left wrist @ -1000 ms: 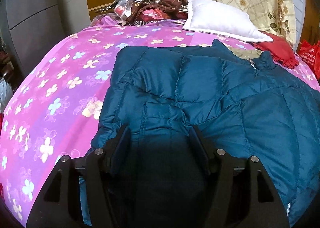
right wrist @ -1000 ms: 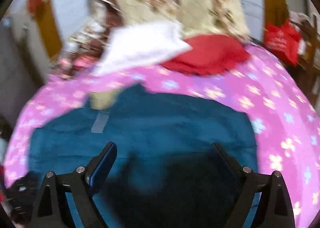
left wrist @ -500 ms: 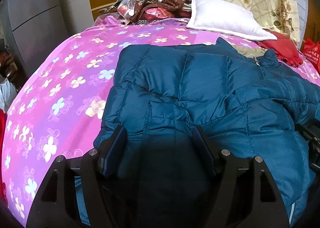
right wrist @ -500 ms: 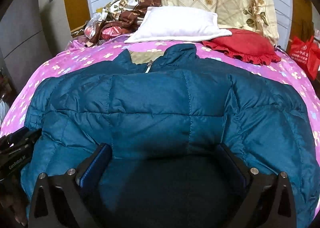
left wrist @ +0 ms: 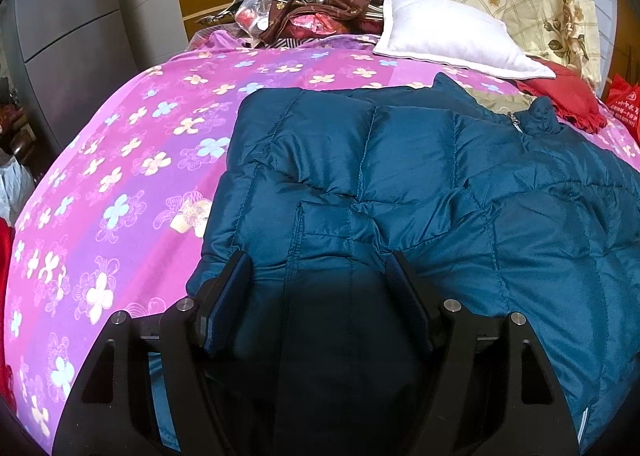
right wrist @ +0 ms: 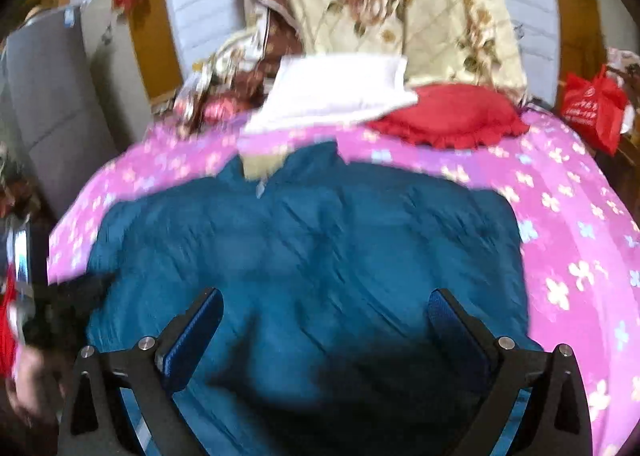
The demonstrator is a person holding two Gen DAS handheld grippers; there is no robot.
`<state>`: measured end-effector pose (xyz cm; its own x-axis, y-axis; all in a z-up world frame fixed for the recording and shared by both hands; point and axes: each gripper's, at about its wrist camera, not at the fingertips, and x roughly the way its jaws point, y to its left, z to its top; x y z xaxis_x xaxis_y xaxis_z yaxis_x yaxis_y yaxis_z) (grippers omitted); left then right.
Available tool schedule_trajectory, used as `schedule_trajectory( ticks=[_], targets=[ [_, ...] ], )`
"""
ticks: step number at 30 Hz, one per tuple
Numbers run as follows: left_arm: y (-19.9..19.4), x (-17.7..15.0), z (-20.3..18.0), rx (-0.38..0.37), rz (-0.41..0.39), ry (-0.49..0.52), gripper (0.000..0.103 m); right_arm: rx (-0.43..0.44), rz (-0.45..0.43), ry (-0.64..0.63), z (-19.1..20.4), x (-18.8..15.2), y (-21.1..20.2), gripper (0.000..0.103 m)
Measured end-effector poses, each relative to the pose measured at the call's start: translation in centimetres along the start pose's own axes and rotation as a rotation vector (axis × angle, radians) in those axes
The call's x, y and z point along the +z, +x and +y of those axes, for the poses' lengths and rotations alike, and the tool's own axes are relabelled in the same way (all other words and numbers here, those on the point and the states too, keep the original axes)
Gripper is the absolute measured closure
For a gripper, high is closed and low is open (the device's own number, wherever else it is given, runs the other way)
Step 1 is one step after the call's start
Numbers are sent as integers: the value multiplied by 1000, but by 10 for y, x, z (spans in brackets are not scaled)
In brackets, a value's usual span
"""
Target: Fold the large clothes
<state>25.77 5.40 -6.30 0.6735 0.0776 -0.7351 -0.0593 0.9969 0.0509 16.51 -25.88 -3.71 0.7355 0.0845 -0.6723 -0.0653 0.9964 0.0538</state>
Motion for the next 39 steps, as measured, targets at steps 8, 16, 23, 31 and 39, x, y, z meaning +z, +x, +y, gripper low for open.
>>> schedule_trajectory(
  ticks=[8,16,23,31,39],
  targets=[
    [1,0,0,2,-1,2,31,-38,96,-26,-21,-32,35,0],
    [0,0,-1,-1,-3,0,31,-10,100,-4,-27,-33,35,0],
    [1,0,1,-6,-4,-7,29,-15,103,-6,-24,-32,37,0],
    [3,0,1,13,3,-2,23,-14,109,-4,-25,-31,38,0],
    [-56,11,33,-18,-39,111,24,-21,105,18,-22,-20,-11,0]
  ],
)
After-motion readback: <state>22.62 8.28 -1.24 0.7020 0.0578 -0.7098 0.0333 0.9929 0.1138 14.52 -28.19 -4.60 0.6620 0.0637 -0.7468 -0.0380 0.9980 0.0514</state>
